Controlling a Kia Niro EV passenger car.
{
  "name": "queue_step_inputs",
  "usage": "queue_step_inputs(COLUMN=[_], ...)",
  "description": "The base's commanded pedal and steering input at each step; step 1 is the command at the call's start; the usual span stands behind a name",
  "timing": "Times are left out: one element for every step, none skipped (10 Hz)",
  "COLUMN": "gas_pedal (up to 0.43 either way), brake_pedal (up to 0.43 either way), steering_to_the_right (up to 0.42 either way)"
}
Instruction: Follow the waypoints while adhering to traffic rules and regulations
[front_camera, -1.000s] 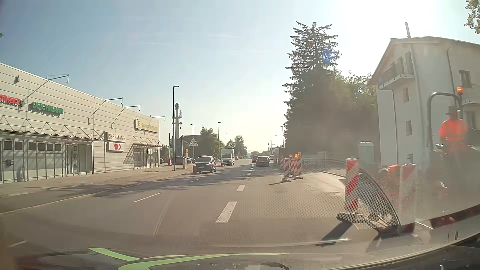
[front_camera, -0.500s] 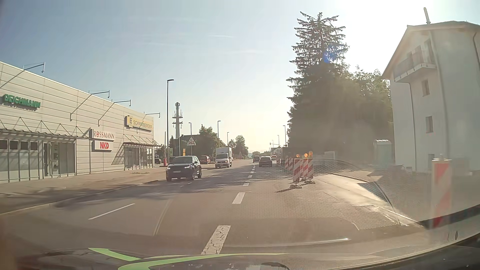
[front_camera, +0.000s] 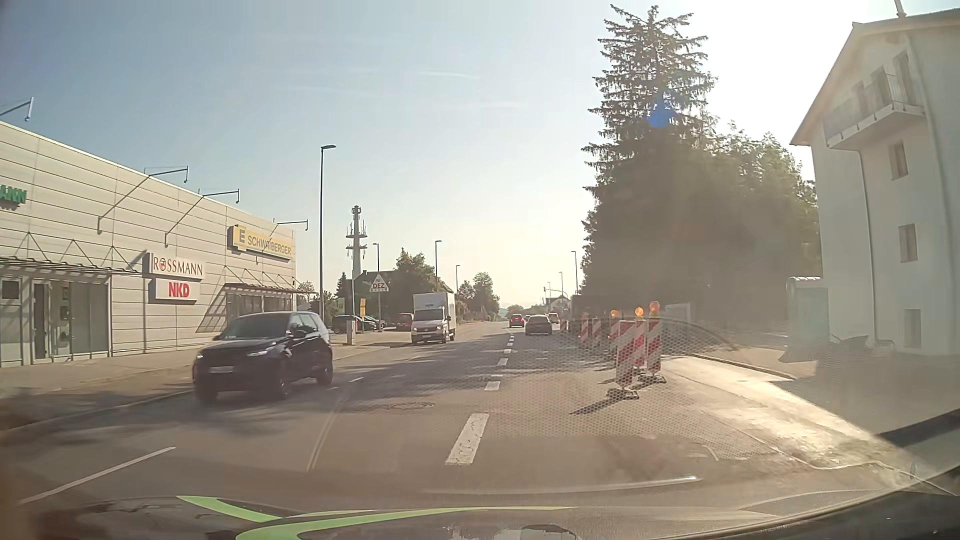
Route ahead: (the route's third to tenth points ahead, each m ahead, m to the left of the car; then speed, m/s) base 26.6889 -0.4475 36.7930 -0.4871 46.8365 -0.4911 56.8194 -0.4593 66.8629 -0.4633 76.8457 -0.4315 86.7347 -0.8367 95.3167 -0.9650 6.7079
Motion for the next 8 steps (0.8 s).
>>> queue_step_inputs(gas_pedal=[0.047, 0.047, 0.047, 0.047, 0.047, 0.047, 0.047, 0.059], brake_pedal=[0.0, 0.0, 0.0, 0.0, 0.0, 0.0, 0.0, 0.0], steering_to_the_right=[-0.009, -0.008, -0.008, -0.006, -0.004, -0.001, 0.002, 0.005])
